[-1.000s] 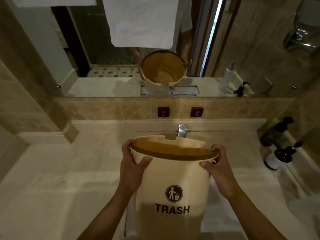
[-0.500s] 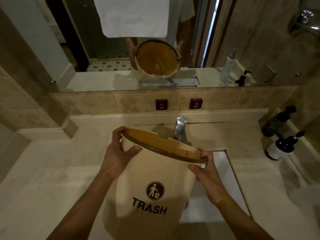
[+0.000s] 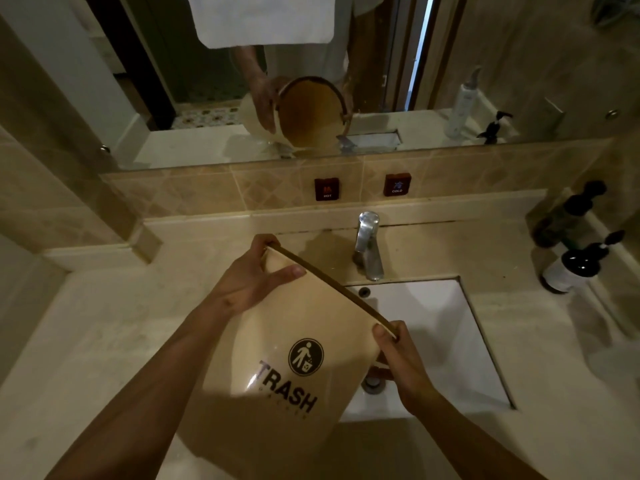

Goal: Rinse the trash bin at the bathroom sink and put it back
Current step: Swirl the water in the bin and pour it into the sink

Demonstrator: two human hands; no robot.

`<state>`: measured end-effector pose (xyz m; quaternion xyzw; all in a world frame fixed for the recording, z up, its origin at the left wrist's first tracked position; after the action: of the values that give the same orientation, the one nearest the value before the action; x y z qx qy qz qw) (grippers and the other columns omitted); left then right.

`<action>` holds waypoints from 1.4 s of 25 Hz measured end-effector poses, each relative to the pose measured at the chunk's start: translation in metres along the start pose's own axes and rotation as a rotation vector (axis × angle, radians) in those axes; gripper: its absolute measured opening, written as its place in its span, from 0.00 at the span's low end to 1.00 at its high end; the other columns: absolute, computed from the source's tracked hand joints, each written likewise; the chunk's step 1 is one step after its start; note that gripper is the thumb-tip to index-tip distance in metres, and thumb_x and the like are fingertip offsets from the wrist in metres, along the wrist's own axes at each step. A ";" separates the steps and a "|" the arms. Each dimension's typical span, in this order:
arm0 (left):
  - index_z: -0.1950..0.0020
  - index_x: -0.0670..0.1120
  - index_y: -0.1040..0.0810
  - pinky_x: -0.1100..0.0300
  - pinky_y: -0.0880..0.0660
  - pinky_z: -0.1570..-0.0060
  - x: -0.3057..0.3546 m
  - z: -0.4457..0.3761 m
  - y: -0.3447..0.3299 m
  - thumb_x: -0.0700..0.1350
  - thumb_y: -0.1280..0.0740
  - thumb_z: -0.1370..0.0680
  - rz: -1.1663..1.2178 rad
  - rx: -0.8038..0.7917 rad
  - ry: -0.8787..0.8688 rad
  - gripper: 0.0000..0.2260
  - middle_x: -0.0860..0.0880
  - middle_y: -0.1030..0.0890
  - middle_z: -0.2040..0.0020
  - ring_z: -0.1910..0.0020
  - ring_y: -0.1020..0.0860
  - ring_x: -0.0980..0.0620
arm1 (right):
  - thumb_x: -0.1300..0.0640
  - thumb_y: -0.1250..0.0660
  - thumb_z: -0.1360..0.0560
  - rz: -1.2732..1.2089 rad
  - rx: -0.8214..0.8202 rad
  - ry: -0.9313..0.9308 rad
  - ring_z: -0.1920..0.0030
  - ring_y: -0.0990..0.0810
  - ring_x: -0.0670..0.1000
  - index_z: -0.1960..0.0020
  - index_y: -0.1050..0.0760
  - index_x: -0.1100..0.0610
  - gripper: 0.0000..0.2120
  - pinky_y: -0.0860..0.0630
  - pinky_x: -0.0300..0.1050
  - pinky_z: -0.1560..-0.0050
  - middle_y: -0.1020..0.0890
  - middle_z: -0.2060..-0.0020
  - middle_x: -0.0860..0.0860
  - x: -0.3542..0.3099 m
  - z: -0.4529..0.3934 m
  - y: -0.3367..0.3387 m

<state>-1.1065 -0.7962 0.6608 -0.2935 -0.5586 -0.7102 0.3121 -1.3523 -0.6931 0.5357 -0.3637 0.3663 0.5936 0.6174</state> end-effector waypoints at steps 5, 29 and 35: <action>0.33 0.56 0.38 0.57 0.29 0.52 -0.008 -0.015 -0.026 0.65 0.31 0.30 -0.094 -0.106 0.083 0.31 0.49 0.24 0.45 0.51 0.23 0.50 | 0.32 0.34 0.33 -0.096 -0.012 -0.116 0.51 0.17 0.58 0.42 0.32 0.53 0.30 0.17 0.50 0.61 0.21 0.47 0.57 0.030 0.002 -0.001; 0.30 0.51 0.36 0.51 0.29 0.45 0.018 -0.062 -0.064 0.65 0.30 0.30 -0.360 -0.390 0.258 0.35 0.45 0.25 0.37 0.43 0.26 0.46 | 0.26 0.38 0.36 -0.531 -0.135 -0.464 0.52 0.15 0.61 0.31 0.32 0.48 0.41 0.19 0.62 0.53 0.24 0.38 0.54 0.094 0.016 -0.051; 0.26 0.45 0.35 0.50 0.34 0.36 0.037 -0.068 -0.064 0.59 0.29 0.28 -0.335 -0.378 0.234 0.35 0.41 0.30 0.29 0.30 0.32 0.41 | 0.23 0.33 0.48 -0.626 -0.155 -0.514 0.53 0.15 0.60 0.33 0.29 0.56 0.53 0.19 0.57 0.56 0.22 0.40 0.58 0.087 0.018 -0.068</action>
<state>-1.1837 -0.8554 0.6358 -0.1658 -0.4172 -0.8726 0.1923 -1.2821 -0.6387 0.4687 -0.3431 0.0261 0.4745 0.8102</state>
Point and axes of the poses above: each hand's wrist, its own z-axis away from the middle knuckle, its own y-axis out of the back of the hand, x = y × z, the point moved 10 cm from there along -z, towards the middle knuckle
